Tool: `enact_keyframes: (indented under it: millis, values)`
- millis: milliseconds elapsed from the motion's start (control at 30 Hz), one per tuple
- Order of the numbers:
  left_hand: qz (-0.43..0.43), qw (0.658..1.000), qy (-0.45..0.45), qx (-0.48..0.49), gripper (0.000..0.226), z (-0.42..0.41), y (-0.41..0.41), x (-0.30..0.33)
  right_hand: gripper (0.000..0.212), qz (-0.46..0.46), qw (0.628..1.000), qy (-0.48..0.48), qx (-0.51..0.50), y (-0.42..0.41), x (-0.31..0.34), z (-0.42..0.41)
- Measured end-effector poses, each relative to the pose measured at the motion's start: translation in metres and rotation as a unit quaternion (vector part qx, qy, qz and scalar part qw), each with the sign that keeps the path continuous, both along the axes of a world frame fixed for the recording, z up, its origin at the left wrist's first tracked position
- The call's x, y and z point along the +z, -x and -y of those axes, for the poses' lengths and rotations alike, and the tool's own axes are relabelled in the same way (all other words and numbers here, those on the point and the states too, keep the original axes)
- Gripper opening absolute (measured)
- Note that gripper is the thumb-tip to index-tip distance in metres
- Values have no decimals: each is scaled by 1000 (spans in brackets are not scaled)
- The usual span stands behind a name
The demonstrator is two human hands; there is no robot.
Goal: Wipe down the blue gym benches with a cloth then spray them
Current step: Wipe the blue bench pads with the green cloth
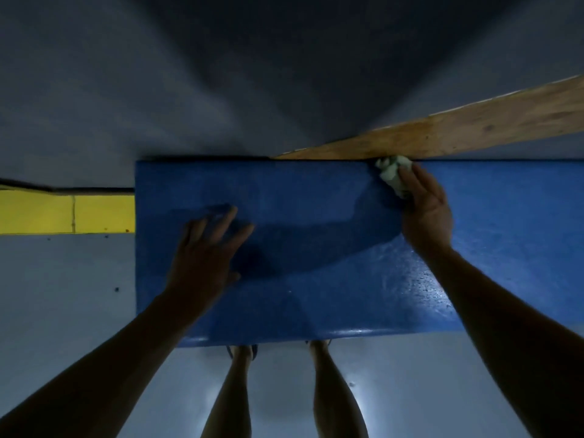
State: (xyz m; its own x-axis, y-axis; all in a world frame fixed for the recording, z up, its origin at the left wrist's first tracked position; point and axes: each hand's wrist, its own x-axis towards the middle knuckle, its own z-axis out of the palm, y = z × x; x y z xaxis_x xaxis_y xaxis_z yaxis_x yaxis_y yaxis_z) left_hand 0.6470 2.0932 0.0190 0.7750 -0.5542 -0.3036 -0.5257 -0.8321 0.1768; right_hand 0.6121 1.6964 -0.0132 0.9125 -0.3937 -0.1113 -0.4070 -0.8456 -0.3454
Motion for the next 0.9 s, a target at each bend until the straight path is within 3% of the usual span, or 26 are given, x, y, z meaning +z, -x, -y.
enact_keyframes:
  millis: [133,233,367,467,533,600,700,800,900]
  values:
    - [23,999,3,-32,103,-26,-9,-9,69,-5,981,16,-193,-19,-15,-91]
    - [6,1000,9,-16,106,-18,-8,-7,64,6,980,-15,-201,-42,-12,-165]
    - [-32,999,-42,-9,107,-15,-9,-5,63,-45,998,-31,21,-42,-4,-218]
    - [-45,997,-55,-15,102,-15,-15,-4,58,-47,969,-2,242,-43,1,-181]
    - [-54,996,-63,-19,98,-13,-18,-3,55,-19,950,23,311,-43,3,-136]
    - [-55,997,-59,-17,97,-13,-17,-3,53,-8,973,5,230,-35,12,-90]
    - [-58,997,-47,-14,98,-15,-16,-3,55,-23,1000,-13,-2,-15,12,-67]
    - [-38,998,-38,-19,102,-17,-14,-4,65,-2,985,22,-171,-19,-11,-121]
    - [-24,999,-34,-20,104,-19,-13,-5,62,37,976,-3,-216,-46,-16,-208]
